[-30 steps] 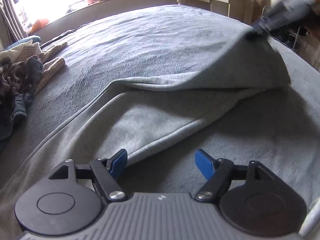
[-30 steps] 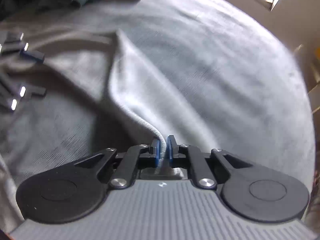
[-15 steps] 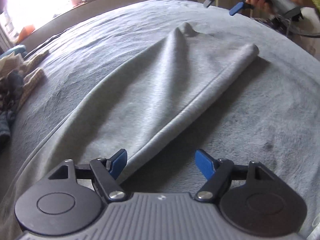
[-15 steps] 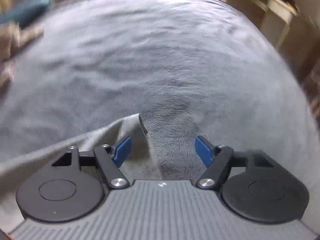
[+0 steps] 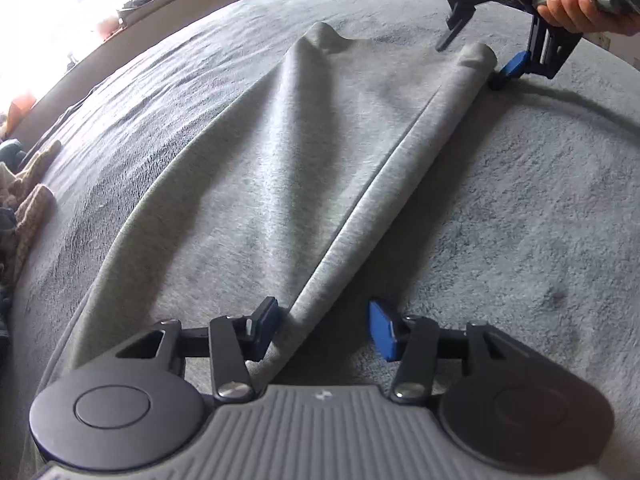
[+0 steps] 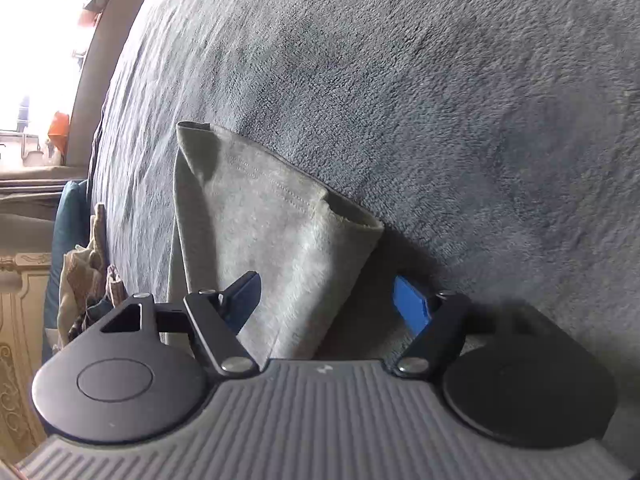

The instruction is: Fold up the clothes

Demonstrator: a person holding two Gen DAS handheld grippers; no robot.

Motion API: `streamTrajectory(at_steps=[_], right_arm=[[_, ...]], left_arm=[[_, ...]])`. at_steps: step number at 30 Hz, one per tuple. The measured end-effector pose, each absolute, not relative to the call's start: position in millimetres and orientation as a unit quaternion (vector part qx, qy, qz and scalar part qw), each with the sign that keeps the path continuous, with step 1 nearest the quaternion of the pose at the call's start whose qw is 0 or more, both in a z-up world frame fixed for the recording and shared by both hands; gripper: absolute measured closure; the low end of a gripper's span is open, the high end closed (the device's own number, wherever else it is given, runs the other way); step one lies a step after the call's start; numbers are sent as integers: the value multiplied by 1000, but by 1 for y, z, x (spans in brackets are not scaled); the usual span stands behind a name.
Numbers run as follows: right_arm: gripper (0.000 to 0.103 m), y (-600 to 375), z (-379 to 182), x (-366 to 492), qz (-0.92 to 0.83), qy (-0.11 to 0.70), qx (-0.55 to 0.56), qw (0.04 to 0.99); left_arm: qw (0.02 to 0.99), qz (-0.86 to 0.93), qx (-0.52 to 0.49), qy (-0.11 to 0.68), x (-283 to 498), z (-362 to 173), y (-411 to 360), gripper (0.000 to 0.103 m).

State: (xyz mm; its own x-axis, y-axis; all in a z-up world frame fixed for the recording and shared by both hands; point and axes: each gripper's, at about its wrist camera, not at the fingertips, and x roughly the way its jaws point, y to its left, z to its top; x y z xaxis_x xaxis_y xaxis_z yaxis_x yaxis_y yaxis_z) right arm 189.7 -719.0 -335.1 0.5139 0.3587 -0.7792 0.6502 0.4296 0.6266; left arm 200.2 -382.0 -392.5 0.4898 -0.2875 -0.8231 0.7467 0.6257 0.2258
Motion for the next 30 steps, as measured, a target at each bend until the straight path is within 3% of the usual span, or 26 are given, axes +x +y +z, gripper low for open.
streamTrajectory(at_steps=[1,2,3,4,5,6,10,14,18,21,25,28,29,30], right_arm=[[36,-717,-339,196,-115,485,524,691],[40,-716,-341,202,-121,488,521,690],[51,-714,-341,207,-123,489,517,692],[60,-713,-341,212,-126,489,512,695],[90,-712,-340,215,-121,488,510,698],[98,-712,-335,215,-114,483,510,702],[98,-713,-295,193,-103,447,493,739],[98,-713,-262,145,-116,420,473,766],[98,-713,-288,101,-166,429,458,761],[98,-714,-319,81,-193,436,466,745],[98,-713,-302,75,-180,413,458,767],[98,-712,-293,79,-175,417,433,780],[96,-713,-298,80,-177,428,428,776],[94,-714,-306,79,-183,445,414,773]], left_arm=[[816,-316,285,391,201,-392,-382,66],[821,-314,276,389,202,-392,-382,82],[825,-312,271,387,203,-390,-383,101],[829,-310,269,381,201,-386,-383,101],[834,-315,260,372,198,-378,-382,101],[838,-319,251,364,195,-371,-381,101],[845,-344,212,350,177,-342,-371,101],[825,-381,213,359,151,-346,-371,101],[805,-401,237,367,127,-369,-378,101],[812,-407,230,349,123,-358,-371,101],[818,-406,195,358,125,-344,-365,101],[798,-406,190,403,123,-366,-372,86],[791,-408,177,420,122,-375,-372,75],[787,-409,164,432,121,-381,-370,74]])
